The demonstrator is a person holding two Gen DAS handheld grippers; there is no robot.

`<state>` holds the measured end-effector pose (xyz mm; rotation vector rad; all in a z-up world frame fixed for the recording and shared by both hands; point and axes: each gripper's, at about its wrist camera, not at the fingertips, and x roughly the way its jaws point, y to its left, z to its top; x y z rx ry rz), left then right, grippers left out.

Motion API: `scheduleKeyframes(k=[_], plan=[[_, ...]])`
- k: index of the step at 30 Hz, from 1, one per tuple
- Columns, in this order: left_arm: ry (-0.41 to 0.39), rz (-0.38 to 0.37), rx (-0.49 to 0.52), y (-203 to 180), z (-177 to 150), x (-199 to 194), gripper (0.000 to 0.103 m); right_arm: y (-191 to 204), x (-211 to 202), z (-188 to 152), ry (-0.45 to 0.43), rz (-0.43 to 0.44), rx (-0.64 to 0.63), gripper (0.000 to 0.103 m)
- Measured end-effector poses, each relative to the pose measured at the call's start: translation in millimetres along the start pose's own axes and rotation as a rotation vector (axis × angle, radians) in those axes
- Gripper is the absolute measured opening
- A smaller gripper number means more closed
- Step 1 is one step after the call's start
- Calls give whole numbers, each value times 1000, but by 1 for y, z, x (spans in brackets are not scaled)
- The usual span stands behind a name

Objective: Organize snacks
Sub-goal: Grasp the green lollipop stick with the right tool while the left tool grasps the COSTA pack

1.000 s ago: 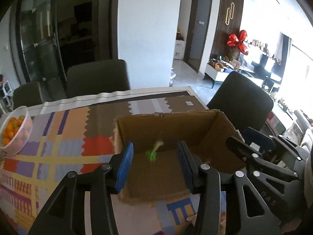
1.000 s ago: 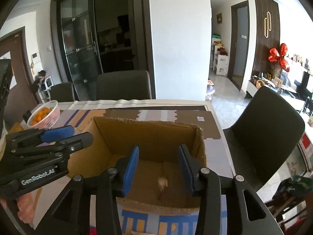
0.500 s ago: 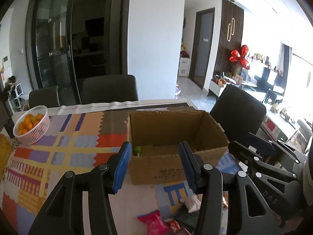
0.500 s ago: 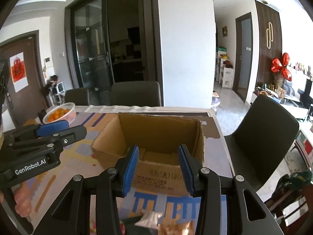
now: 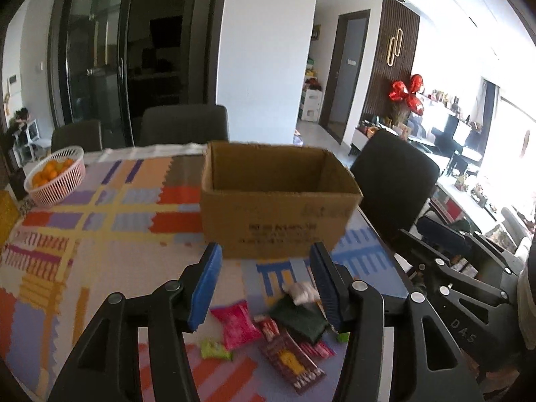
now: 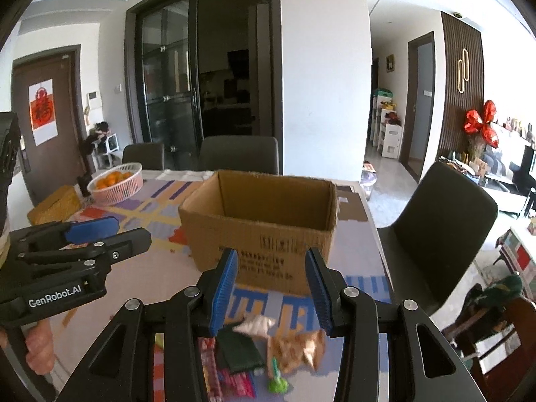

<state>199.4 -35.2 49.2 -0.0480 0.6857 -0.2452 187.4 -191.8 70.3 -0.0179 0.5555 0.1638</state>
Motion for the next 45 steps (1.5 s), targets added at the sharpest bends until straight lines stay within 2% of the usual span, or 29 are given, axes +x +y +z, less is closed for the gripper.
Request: scheduleKeyframes(k=[11, 27, 33, 45], plan=[[143, -34, -22, -13, -44, 20, 54, -7, -7, -41, 80, 14, 6, 43], [324, -53, -33, -18, -96, 62, 54, -18, 19, -102, 266, 29, 46, 43], [382, -68, -66, -16, -109, 82, 54, -21, 33, -123, 335, 25, 70, 43], [464, -74, -128, -8, -122, 114, 54, -27, 60, -142, 402, 30, 107, 43]])
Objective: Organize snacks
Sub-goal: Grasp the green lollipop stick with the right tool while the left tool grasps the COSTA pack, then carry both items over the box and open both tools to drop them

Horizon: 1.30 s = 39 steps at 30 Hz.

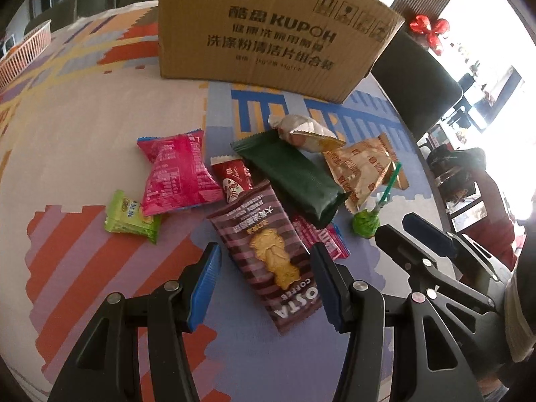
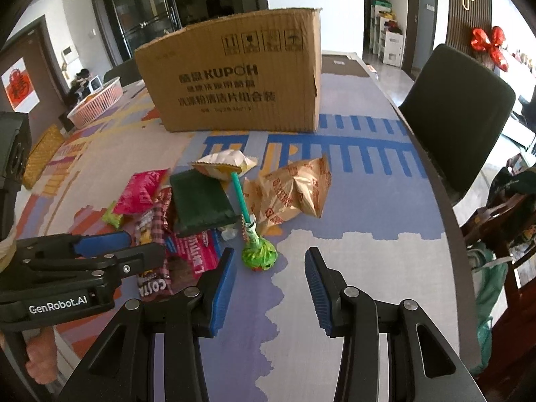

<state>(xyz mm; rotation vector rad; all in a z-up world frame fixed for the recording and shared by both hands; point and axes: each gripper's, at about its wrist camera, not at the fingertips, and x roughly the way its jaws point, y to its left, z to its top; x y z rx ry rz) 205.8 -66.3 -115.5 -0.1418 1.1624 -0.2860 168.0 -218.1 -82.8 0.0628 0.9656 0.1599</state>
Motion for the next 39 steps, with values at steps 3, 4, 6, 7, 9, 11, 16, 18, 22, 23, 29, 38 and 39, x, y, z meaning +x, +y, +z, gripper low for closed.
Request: scheduleKeyframes(k=[3, 4, 6, 7, 9, 11, 16, 18, 22, 23, 29, 38, 39], plan=[[6, -6, -7, 1, 1, 4, 54, -1, 6, -1, 13, 8, 6, 43], [7, -9, -11, 1, 2, 5, 54, 0, 8, -1, 18, 11, 8, 43], [9, -12, -18, 2, 3, 7, 54, 0, 11, -1, 23, 13, 11, 43], [10, -13, -20, 2, 4, 7, 54, 0, 12, 0, 24, 12, 11, 43], [11, -13, -20, 2, 5, 8, 54, 0, 16, 1, 27, 11, 15, 43], [14, -17, -23, 2, 5, 8, 54, 0, 18, 2, 30, 12, 20, 43], [21, -31, -28, 4, 5, 10, 49, 3, 25, 4, 36, 3, 10, 42], [21, -32, -26, 6, 5, 11, 48, 4, 27, 3, 42, 6, 10, 40], [17, -28, -25, 6, 4, 10, 38, 4, 31, 0, 59, 1, 14, 34], [17, -28, -24, 7, 4, 9, 37, 4, 32, 0, 57, -3, 13, 30], [15, -50, -30, 10, 2, 5, 22, 6, 30, -2, 60, -9, 7, 28], [-17, -63, 2, 6, -3, -7, 10, 16, 11, -3, 28, -3, -9, 28], [-23, -64, 6, 5, -3, -9, 10, 17, 9, -3, 24, -2, -13, 28]])
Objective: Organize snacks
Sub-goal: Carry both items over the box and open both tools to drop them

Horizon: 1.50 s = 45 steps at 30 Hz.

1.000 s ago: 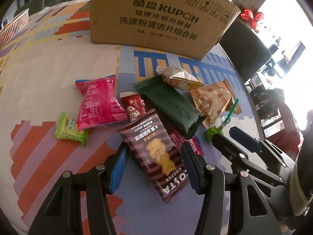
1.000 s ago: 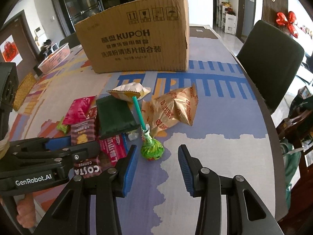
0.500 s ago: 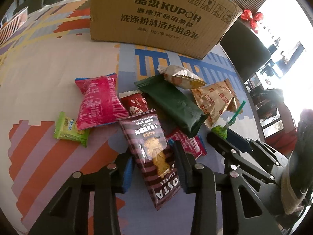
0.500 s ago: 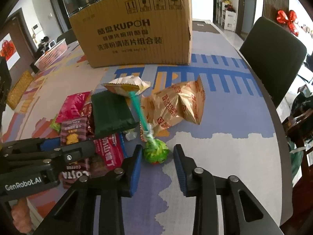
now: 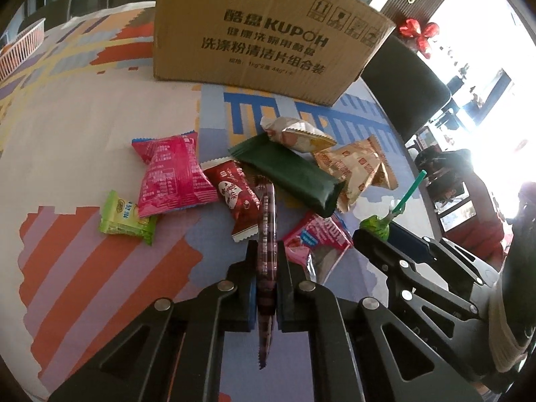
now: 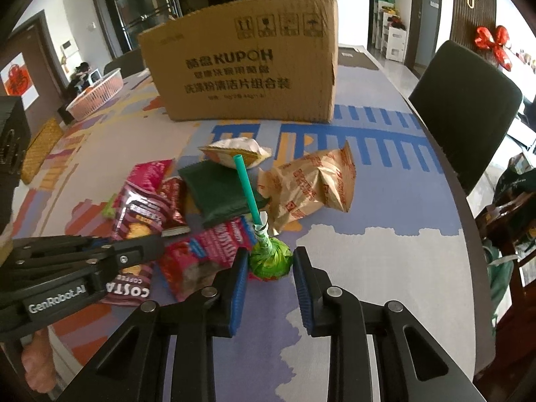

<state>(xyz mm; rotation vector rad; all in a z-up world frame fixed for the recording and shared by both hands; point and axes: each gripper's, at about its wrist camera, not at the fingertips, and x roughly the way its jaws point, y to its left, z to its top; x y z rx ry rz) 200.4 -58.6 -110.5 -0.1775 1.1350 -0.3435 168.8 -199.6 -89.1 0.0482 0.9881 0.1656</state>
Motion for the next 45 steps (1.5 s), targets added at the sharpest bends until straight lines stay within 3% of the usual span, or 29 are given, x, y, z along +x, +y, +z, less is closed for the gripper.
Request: scheduleKeyframes(k=[18, 37, 45], plan=[[-142, 2, 72, -10, 18, -45, 10, 16, -43, 22, -116, 29, -26, 28], [-383, 27, 185, -26, 93, -119, 10, 23, -87, 98, -330, 42, -22, 28], [-440, 49, 216, -29, 134, -137, 10, 27, -96, 139, -387, 39, -39, 28]])
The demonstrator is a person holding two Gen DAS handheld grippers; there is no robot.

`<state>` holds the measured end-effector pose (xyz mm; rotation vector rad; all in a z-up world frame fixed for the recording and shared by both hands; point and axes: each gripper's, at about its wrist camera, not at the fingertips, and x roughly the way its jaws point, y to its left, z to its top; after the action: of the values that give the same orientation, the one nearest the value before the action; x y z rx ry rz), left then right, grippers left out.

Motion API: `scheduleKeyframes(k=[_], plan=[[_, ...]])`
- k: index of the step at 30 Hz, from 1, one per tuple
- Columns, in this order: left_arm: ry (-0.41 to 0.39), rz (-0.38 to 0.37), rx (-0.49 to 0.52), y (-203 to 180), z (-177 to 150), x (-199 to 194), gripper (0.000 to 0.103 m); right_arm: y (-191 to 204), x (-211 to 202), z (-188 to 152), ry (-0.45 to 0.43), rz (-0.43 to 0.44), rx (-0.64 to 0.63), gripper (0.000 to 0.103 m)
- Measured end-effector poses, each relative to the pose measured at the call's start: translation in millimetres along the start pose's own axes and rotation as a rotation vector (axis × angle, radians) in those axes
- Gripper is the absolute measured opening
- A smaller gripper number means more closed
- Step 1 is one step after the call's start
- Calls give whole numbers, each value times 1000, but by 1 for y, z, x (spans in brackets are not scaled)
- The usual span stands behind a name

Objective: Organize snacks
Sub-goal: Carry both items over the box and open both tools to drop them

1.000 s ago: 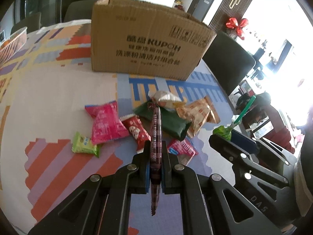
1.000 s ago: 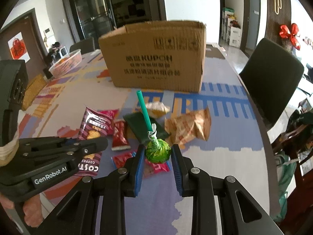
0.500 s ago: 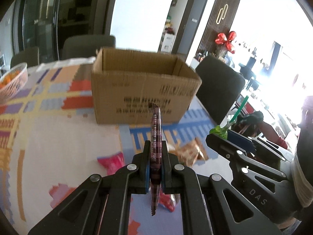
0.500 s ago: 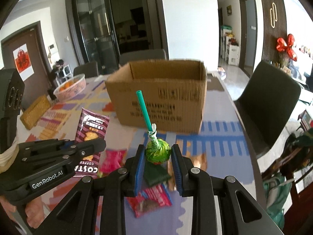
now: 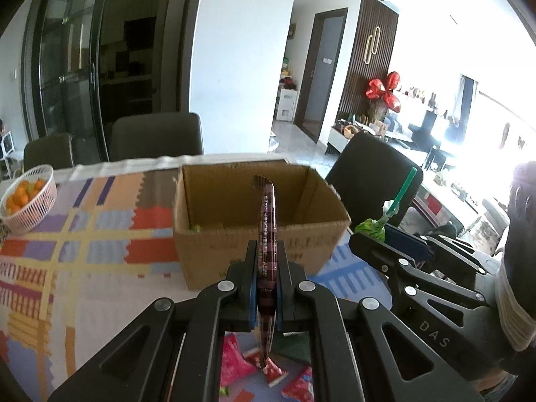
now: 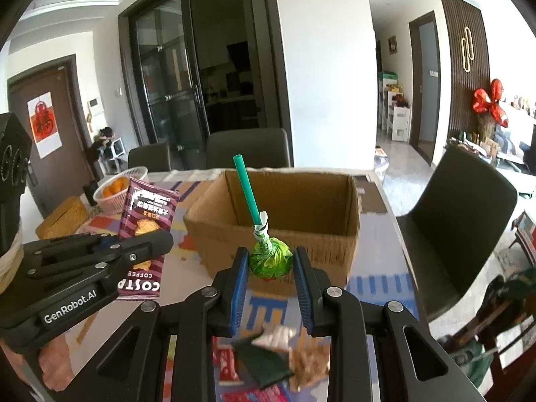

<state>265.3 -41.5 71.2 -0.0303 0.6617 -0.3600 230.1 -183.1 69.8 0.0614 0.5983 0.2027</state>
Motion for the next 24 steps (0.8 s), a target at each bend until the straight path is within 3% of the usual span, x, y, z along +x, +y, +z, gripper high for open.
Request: scheduleKeyframes(k=[13, 24], plan=[[62, -41, 16, 18, 49, 44, 10, 1, 36, 54, 14, -17, -55, 28], [151, -22, -5, 30, 70, 100, 10, -28, 97, 65, 159, 1, 21, 28]])
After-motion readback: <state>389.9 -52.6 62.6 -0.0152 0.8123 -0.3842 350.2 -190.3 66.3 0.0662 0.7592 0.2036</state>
